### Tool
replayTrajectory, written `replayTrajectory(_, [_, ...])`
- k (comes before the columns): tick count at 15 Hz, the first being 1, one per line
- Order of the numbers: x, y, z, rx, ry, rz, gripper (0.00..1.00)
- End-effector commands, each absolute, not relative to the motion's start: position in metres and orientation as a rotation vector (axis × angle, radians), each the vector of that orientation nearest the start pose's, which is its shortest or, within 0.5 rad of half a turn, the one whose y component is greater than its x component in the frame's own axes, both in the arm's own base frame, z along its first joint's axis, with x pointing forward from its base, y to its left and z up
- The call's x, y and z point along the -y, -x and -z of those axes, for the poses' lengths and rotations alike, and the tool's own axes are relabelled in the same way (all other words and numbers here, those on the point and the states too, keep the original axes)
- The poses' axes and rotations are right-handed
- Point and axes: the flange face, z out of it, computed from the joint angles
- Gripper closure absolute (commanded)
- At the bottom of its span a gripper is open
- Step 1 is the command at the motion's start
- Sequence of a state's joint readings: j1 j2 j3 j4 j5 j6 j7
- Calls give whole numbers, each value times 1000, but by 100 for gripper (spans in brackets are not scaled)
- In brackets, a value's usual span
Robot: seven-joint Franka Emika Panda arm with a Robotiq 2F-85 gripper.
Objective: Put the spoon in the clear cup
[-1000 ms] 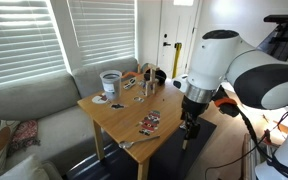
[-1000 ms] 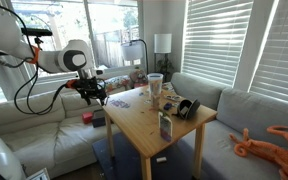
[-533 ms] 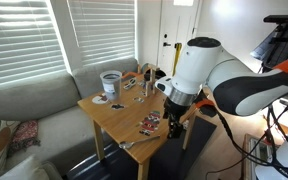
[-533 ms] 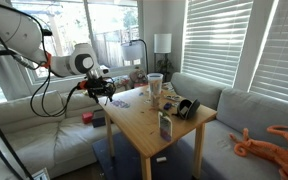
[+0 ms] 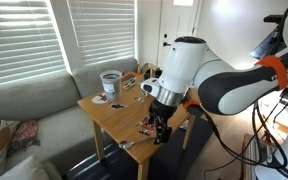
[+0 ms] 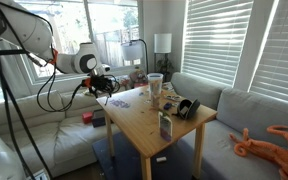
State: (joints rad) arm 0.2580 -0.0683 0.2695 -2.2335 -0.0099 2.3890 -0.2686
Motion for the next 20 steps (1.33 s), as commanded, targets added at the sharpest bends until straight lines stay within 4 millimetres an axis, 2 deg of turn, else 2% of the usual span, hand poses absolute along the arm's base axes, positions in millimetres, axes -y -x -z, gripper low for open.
replayTrajectory(1, [-291,-493,-408,1290,2782,338,6])
replayTrajectory(3, [-302,-501,-401,1325,2759,333,27])
replayTrajectory(9, [-326,-509,-401,1367,2738,430,70])
replayTrajectory(13, [-324,-509,-400,1341,2753,450,98])
replayTrajectory(15, [-315,-510,-403,1305,2788,455,100])
replayTrajectory(16, [-312,-510,-409,1281,2799,465,82])
replayTrajectory(17, [-311,-510,-413,1261,2809,472,71])
replayTrajectory(18, [-309,-510,-417,1250,2816,476,69])
replayTrajectory(20, [-306,-509,-420,1234,2831,477,56])
